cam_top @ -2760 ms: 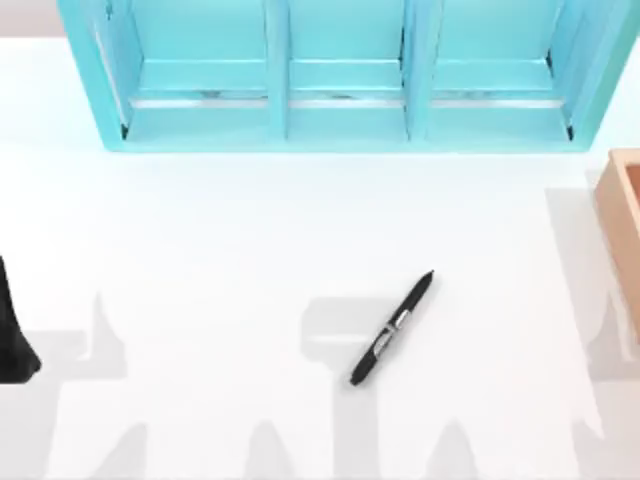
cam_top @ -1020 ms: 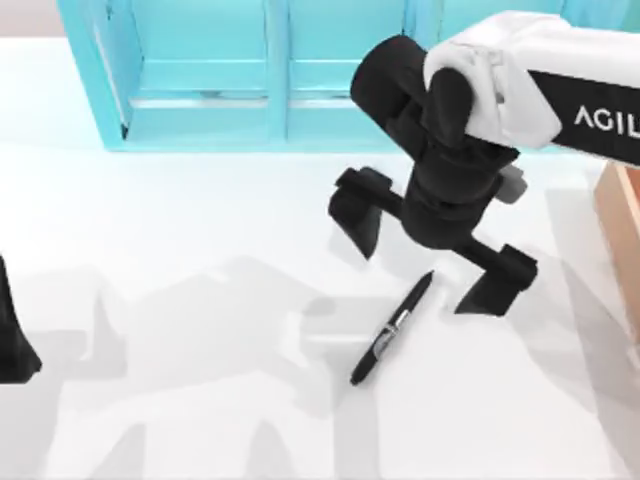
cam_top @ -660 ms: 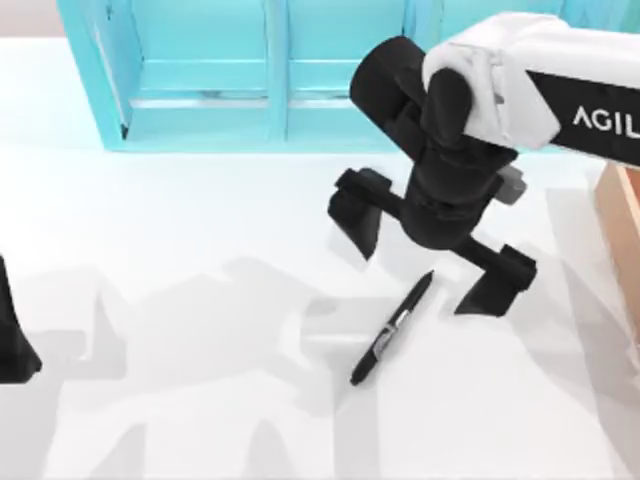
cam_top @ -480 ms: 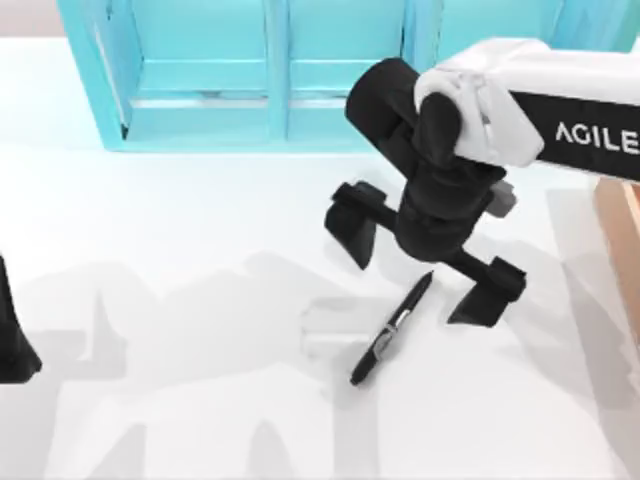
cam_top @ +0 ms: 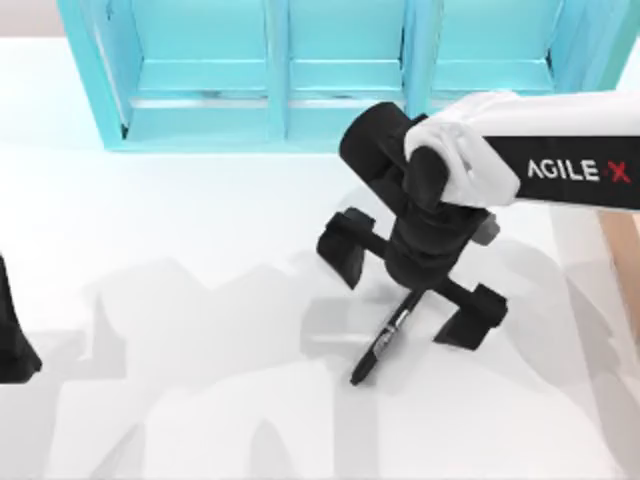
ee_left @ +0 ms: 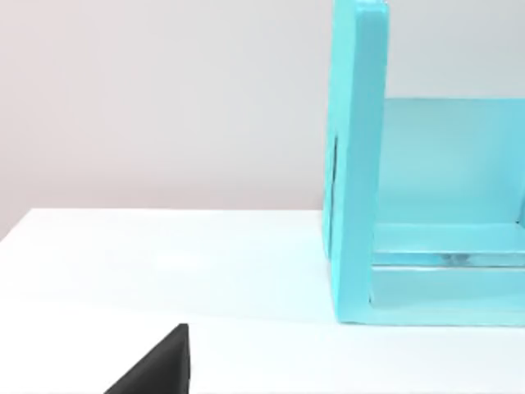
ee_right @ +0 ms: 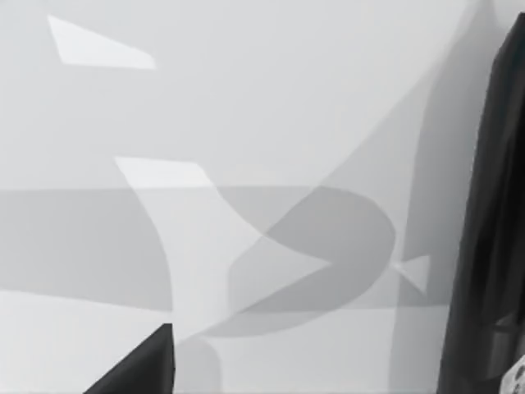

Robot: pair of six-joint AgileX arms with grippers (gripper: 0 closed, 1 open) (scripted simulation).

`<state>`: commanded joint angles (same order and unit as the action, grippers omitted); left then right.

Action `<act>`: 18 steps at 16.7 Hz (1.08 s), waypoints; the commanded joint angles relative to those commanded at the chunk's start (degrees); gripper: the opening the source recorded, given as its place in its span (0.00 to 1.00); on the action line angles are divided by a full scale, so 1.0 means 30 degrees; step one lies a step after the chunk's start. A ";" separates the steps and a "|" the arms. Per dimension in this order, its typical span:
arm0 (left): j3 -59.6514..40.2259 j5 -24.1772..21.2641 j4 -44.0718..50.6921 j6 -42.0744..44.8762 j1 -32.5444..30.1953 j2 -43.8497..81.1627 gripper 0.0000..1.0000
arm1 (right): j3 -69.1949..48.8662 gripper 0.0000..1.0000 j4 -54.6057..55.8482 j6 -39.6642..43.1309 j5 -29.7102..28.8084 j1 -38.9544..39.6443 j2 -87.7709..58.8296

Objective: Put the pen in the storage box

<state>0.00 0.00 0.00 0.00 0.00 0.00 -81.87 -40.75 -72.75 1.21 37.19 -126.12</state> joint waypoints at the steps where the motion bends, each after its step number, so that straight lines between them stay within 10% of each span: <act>1: 0.0000 0.0000 0.0000 0.0000 0.0000 0.0000 1.00 | 0.0000 1.00 0.0000 0.0000 0.0000 0.0000 0.0000; 3: 0.0000 0.0000 0.0000 0.0000 0.0000 0.0000 1.00 | 0.0000 1.00 0.0000 0.0000 0.0000 0.0000 0.0000; 16: 0.0000 0.0000 0.0000 0.0000 0.0000 0.0000 1.00 | 0.0000 0.02 0.0000 0.0000 0.0000 0.0000 0.0000; 18: 0.0000 0.0000 0.0000 0.0000 0.0000 0.0000 1.00 | 0.0000 0.00 0.0000 0.0000 0.0000 0.0000 0.0000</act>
<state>0.00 0.00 0.00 0.00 0.00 0.00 -81.87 -40.75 -72.75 1.21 37.19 -126.12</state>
